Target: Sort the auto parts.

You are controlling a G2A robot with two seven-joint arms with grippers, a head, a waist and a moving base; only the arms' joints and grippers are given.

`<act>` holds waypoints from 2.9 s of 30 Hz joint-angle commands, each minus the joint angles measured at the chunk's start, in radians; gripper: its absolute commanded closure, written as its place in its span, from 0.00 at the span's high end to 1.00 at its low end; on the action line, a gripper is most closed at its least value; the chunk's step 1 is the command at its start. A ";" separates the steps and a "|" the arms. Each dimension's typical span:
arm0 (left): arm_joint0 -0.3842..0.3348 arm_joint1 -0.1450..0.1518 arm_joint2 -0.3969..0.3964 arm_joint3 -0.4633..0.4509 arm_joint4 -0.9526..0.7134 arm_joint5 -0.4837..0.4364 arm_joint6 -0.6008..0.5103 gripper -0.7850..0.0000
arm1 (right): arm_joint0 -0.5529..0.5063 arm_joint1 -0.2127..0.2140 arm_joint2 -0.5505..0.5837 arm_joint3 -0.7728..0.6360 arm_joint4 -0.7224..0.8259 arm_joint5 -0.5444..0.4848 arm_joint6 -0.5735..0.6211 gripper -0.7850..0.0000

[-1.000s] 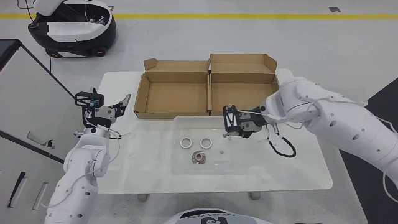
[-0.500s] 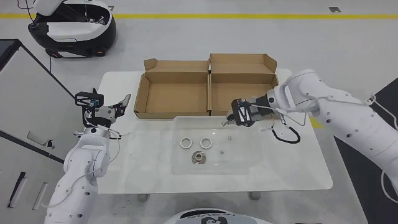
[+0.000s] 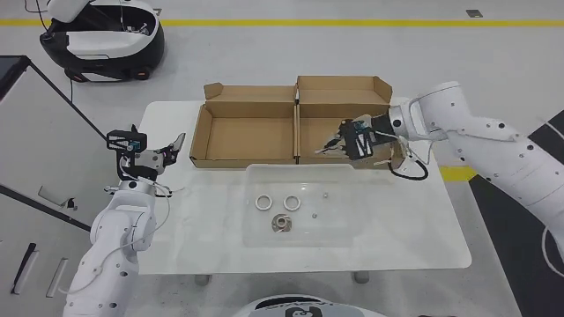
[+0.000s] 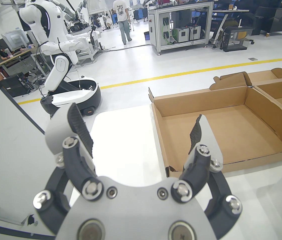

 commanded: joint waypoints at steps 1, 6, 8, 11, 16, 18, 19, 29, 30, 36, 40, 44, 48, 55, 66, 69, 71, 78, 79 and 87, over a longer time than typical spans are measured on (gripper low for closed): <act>0.000 0.000 0.000 0.000 0.000 0.000 0.000 1.00 | -0.007 0.009 0.014 0.011 -0.052 0.000 -0.142 0.00; 0.000 0.000 0.000 0.000 0.000 0.000 0.000 1.00 | -0.048 0.040 0.058 0.027 -0.209 0.050 -0.440 0.00; 0.000 0.000 0.000 0.000 0.000 0.000 0.000 1.00 | -0.072 0.054 0.075 0.030 -0.260 0.099 -0.587 0.00; 0.000 0.000 0.000 0.000 0.000 0.000 0.000 1.00 | -0.115 0.076 0.077 0.019 -0.291 0.229 -0.717 0.00; 0.000 0.000 0.000 0.000 0.000 0.000 0.000 1.00 | -0.154 0.109 0.053 0.011 -0.285 0.351 -0.839 0.00; 0.000 0.000 0.000 0.000 0.000 0.000 0.000 1.00 | -0.154 0.109 0.053 0.011 -0.285 0.351 -0.839 0.00; 0.000 0.000 0.000 0.000 0.000 0.000 0.000 1.00 | -0.154 0.109 0.053 0.011 -0.285 0.351 -0.839 0.00; 0.000 0.000 0.000 0.000 0.000 0.000 0.000 1.00 | -0.154 0.109 0.053 0.011 -0.285 0.351 -0.839 0.00; 0.000 0.000 0.000 0.000 0.000 0.000 0.000 1.00 | -0.154 0.109 0.053 0.011 -0.285 0.351 -0.839 0.00; 0.000 0.000 0.000 0.000 0.000 0.000 0.000 1.00 | -0.154 0.109 0.053 0.011 -0.285 0.351 -0.839 0.00; 0.000 0.000 0.000 0.000 0.000 0.000 0.000 1.00 | -0.154 0.109 0.053 0.011 -0.285 0.351 -0.839 0.00; 0.000 0.000 0.000 0.000 0.000 0.000 0.000 1.00 | -0.154 0.109 0.053 0.011 -0.285 0.351 -0.839 0.00; 0.000 0.000 0.000 0.000 0.000 0.000 0.000 1.00 | -0.154 0.109 0.053 0.011 -0.285 0.351 -0.839 0.00; 0.000 0.000 0.000 0.000 0.000 0.000 0.000 1.00 | -0.154 0.109 0.053 0.011 -0.285 0.351 -0.839 0.00; 0.000 0.000 0.000 0.000 0.000 0.000 0.000 1.00 | -0.163 0.107 0.058 0.008 -0.269 0.370 -0.819 0.21; 0.000 0.000 0.000 0.000 0.000 0.000 0.000 1.00 | -0.186 0.104 0.071 -0.010 -0.230 0.388 -0.795 0.00; 0.000 0.000 0.000 0.000 0.000 0.000 0.000 1.00 | -0.197 0.103 0.081 -0.019 -0.216 0.391 -0.804 0.00; 0.000 0.000 0.000 0.000 0.000 0.000 0.000 1.00 | -0.226 0.096 0.118 -0.041 -0.184 0.417 -0.883 0.00; 0.000 0.000 0.000 0.000 0.000 0.000 0.000 1.00 | -0.229 0.095 0.123 -0.045 -0.180 0.421 -0.902 0.00; 0.000 0.000 0.000 0.000 0.000 0.000 0.000 1.00 | -0.252 0.083 0.146 -0.115 -0.078 0.502 -0.990 0.00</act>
